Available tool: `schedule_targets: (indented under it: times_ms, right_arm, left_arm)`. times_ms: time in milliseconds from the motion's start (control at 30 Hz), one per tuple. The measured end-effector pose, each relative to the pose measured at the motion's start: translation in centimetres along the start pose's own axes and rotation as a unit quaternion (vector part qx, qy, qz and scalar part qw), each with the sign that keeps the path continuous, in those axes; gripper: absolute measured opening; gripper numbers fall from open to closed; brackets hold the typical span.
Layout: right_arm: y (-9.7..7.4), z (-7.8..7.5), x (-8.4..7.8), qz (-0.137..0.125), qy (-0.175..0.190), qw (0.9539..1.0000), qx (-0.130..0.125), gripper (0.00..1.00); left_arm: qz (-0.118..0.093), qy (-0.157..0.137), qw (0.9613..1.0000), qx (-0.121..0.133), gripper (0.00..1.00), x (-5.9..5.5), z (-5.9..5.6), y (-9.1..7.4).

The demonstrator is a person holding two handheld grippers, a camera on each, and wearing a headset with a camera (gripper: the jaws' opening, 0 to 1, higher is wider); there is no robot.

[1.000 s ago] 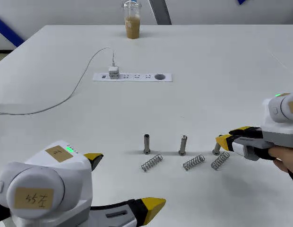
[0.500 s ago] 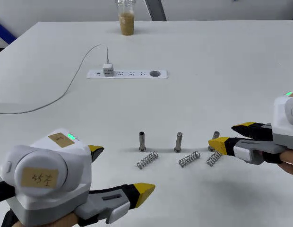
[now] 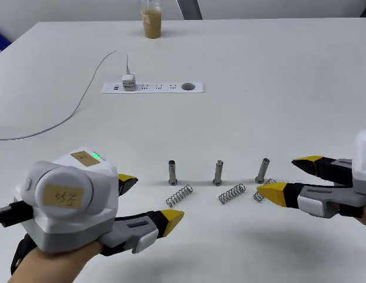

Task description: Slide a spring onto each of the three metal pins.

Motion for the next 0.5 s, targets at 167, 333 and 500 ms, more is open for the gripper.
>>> schedule_targets:
  times_ms: [167, 333, 500]
  right_arm:
    - [-0.4, 0.5, -0.4, -0.014, -0.002, 0.9998, 0.016, 0.65]
    - [-0.8, 1.0, -0.7, -0.023, -0.003, 0.9993, 0.029, 0.7]
    - [-1.1, 1.4, -1.1, -0.026, -0.003, 0.9989, 0.039, 0.72]
  left_arm:
    - [0.01, 0.012, 0.9998, -0.009, 0.51, 0.0, 0.3, 1.0]
    - [0.027, 0.024, 0.9992, -0.017, 0.48, -0.1, 0.4, 2.2]
    - [0.042, 0.029, 0.9983, -0.027, 0.44, -0.3, 0.5, 3.4]
Point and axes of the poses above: the centre of the closed fingertips' face, and the gripper's own axes: y roughly forward along the fingers, z roughly to its left, x roughly out of its top, the point moved 6 cm from there along -y, roughly backward along the fingers, and after that the axes turned 13 degrees about z, right-handed, at the moved point
